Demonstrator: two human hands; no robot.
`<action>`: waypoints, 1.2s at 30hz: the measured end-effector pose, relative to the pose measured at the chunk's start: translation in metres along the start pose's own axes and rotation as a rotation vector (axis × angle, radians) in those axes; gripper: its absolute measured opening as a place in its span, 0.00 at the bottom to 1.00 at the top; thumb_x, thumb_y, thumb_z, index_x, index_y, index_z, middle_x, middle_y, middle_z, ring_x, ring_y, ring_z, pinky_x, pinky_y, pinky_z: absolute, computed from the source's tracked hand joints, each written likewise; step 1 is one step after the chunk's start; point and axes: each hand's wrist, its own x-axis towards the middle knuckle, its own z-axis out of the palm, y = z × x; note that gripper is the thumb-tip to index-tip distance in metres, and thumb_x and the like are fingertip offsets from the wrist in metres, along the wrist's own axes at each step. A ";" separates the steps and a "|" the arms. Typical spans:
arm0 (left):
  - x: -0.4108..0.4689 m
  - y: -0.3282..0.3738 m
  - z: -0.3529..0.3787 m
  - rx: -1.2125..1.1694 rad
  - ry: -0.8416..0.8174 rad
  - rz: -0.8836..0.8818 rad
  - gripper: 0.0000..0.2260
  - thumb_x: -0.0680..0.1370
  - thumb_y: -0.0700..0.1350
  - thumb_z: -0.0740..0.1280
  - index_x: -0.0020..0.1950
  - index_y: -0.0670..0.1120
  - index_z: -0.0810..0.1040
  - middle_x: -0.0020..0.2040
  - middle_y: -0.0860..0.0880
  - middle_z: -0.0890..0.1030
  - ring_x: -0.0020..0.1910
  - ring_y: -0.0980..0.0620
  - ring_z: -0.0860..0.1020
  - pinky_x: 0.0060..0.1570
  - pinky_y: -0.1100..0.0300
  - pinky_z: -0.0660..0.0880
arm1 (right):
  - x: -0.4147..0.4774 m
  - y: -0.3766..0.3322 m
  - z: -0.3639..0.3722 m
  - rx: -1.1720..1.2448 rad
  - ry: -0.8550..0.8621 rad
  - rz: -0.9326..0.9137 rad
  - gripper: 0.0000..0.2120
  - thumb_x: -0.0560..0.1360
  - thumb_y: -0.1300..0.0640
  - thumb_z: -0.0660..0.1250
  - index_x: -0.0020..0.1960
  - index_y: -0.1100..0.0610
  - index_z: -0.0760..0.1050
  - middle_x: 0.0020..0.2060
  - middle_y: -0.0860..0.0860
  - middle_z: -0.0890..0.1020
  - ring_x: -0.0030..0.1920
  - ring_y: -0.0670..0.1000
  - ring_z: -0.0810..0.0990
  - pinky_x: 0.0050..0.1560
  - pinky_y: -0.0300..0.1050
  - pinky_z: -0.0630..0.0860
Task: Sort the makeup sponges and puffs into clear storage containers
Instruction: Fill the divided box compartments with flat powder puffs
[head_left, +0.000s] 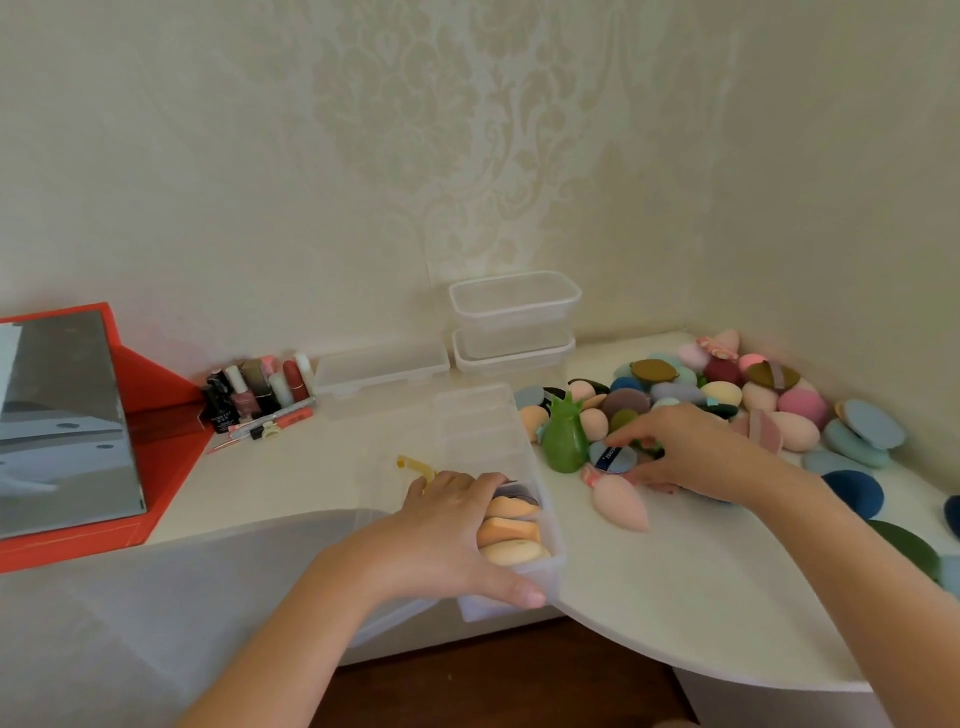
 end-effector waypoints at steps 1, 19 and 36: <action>0.000 0.000 0.000 -0.006 0.004 0.002 0.39 0.67 0.65 0.70 0.72 0.57 0.56 0.63 0.57 0.63 0.60 0.58 0.58 0.66 0.56 0.57 | 0.002 0.000 0.002 -0.016 0.009 0.003 0.15 0.71 0.48 0.71 0.58 0.43 0.78 0.42 0.43 0.79 0.37 0.42 0.74 0.32 0.33 0.66; 0.003 -0.010 0.006 -0.029 0.046 -0.021 0.41 0.65 0.68 0.70 0.72 0.61 0.55 0.60 0.58 0.62 0.64 0.56 0.59 0.63 0.56 0.64 | -0.003 -0.014 -0.019 0.002 0.537 0.216 0.09 0.75 0.55 0.64 0.48 0.56 0.83 0.38 0.50 0.83 0.35 0.50 0.78 0.36 0.38 0.74; 0.003 -0.016 0.012 -0.083 0.099 -0.008 0.39 0.62 0.68 0.70 0.70 0.65 0.60 0.57 0.57 0.64 0.60 0.52 0.64 0.62 0.53 0.69 | 0.014 -0.115 -0.008 -0.128 0.150 -0.365 0.12 0.77 0.53 0.61 0.52 0.52 0.82 0.44 0.49 0.84 0.45 0.50 0.80 0.41 0.39 0.72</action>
